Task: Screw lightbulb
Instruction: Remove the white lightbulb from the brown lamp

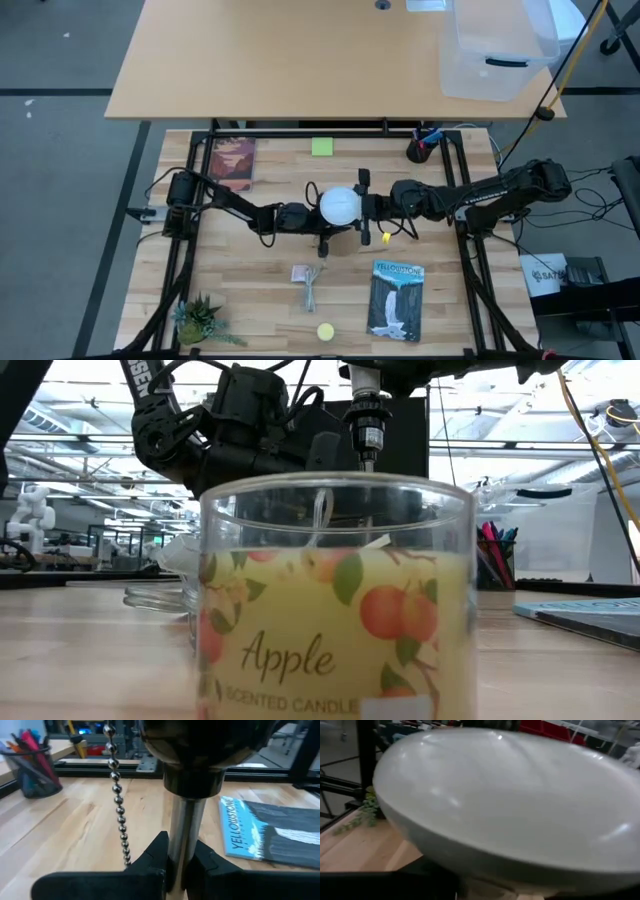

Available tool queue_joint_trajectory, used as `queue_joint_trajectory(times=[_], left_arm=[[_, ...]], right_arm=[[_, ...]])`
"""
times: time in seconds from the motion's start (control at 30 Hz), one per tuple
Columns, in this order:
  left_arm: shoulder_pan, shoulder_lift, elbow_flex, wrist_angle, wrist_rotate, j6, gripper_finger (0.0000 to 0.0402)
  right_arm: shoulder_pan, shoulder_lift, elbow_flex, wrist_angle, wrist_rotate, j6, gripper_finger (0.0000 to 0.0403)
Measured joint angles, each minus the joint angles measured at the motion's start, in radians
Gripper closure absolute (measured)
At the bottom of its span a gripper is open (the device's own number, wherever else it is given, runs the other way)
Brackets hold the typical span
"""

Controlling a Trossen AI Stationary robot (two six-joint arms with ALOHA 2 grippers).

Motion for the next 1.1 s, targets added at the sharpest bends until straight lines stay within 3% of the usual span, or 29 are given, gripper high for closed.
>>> queue_joint_trajectory(times=[0.27,0.57,0.77,0.97,1.1], left_arm=[[0.001,0.0,0.0,-0.001,0.185,0.042,0.0371],[0.005,0.0,0.002,0.0,0.372,0.065,0.0372],[0.004,0.0,0.002,0.003,0.436,0.064,0.0372],[0.001,-0.001,0.001,0.002,0.393,0.052,0.0372],[0.0,-0.001,-0.001,-0.001,0.368,0.045,0.0372]], right_arm=[[-0.012,0.0,0.0,-0.023,-0.097,-0.008,0.0209],[-0.102,0.0,0.0,-0.026,-0.444,-0.033,0.0212],[-0.152,0.0,0.001,-0.025,-0.641,-0.058,0.0213],[-0.151,-0.002,0.001,-0.024,-0.649,-0.051,0.0208],[-0.131,-0.004,0.002,-0.021,-0.556,-0.023,0.0184]])
